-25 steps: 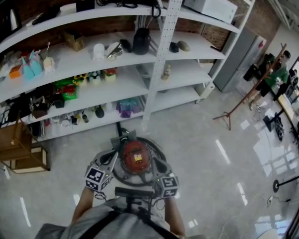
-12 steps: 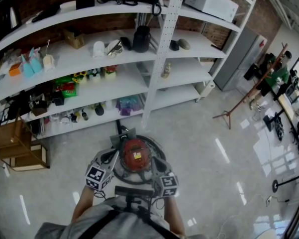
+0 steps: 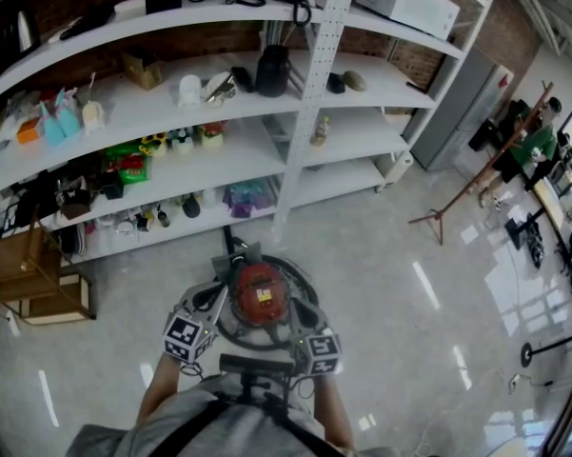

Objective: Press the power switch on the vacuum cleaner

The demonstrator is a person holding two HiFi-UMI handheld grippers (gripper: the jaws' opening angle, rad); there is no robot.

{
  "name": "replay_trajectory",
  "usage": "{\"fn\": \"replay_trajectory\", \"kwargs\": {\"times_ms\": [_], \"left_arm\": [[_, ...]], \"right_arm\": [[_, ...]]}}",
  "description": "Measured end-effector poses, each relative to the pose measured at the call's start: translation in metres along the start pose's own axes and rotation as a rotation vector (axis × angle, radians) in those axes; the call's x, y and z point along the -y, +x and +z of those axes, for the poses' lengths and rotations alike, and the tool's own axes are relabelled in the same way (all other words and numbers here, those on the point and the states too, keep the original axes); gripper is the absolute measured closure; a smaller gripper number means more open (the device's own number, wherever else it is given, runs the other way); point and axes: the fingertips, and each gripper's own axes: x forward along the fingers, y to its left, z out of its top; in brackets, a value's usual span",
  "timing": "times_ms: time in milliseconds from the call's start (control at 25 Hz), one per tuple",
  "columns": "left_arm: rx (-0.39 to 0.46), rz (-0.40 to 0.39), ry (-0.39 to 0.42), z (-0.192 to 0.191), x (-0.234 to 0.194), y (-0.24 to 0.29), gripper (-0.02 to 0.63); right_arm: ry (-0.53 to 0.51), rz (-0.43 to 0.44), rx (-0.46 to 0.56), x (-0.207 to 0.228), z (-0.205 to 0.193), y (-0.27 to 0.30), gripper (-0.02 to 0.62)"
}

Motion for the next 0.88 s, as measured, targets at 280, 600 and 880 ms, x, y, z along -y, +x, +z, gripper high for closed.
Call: {"fn": "replay_trajectory", "kwargs": {"times_ms": [280, 600, 880], "left_arm": [[-0.002, 0.000, -0.003, -0.0006, -0.0017, -0.0005, 0.598], [0.001, 0.002, -0.002, -0.0040, -0.0032, -0.0035, 0.598], [0.001, -0.003, -0.004, -0.0057, -0.0015, -0.0051, 0.598]], "right_arm": [[0.001, 0.001, -0.001, -0.0013, -0.0003, 0.0013, 0.586], [0.002, 0.006, -0.003, -0.0057, -0.0016, 0.0008, 0.586], [0.001, 0.005, -0.004, -0.0078, -0.0037, 0.0006, 0.586]]}}
